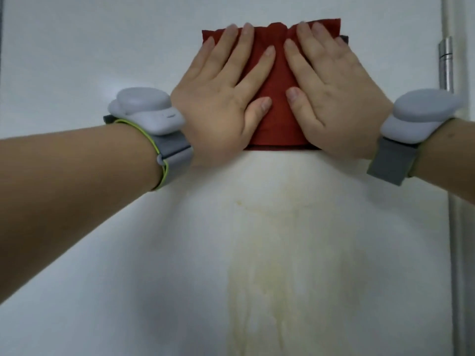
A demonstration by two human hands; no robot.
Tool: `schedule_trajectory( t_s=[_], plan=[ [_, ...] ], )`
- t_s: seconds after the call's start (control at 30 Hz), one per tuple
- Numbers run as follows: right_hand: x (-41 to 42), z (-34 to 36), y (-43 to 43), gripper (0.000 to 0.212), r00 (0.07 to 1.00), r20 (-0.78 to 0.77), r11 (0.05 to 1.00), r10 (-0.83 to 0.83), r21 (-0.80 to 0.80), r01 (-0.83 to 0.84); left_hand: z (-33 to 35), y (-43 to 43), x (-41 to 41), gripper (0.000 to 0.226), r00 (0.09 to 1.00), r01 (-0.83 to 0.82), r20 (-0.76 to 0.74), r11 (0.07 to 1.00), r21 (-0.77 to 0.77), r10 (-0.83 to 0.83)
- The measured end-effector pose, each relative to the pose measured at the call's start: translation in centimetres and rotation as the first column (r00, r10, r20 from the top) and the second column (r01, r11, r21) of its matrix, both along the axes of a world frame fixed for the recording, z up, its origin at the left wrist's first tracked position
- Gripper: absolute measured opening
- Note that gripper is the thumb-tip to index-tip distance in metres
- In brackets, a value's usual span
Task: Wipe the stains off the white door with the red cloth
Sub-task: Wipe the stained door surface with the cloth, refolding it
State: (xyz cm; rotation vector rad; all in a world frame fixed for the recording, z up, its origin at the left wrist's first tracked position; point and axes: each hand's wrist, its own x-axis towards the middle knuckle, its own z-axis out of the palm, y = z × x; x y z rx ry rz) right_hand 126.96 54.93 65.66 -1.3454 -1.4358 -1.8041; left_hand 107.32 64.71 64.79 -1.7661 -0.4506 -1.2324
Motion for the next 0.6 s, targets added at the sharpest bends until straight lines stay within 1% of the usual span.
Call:
schedule_trajectory(
  t_s=[0.07, 0.13, 0.2, 0.37, 0.6],
  plan=[
    [-0.1, -0.5, 0.3, 0.062, 1.000, -0.007, 0.999, 0.007, 0.042, -0.006, -0.8, -0.1, 0.4, 0.067, 0.998, 0.027, 0.064, 1.000, 0.000, -0.027],
    [-0.3, -1.0, 0.2, 0.061, 1.000, -0.006, 0.997, 0.015, 0.073, -0.015, -1.5, -0.4, 0.7, 0.067, 0.996, 0.028, 0.083, 0.999, -0.031, -0.025],
    [-0.2, -1.6, 0.2, 0.061, 1.000, 0.004, 0.999, 0.015, 0.050, -0.015, -2.3, -0.4, 0.7, 0.067, 0.996, 0.024, 0.084, 0.998, -0.052, -0.019],
    [-0.1, -3.6, -0.1, 0.061, 1.000, 0.008, 1.000, 0.025, 0.011, -0.025, -4.4, -0.5, 0.8, 0.065, 0.996, 0.037, 0.087, 0.999, -0.037, -0.034],
    [0.5, -7.0, -1.1, 0.060, 0.999, 0.036, 0.999, 0.021, -0.044, -0.020, -7.8, -0.8, 1.1, 0.066, 0.999, 0.034, 0.039, 0.999, -0.035, -0.033]
  ],
)
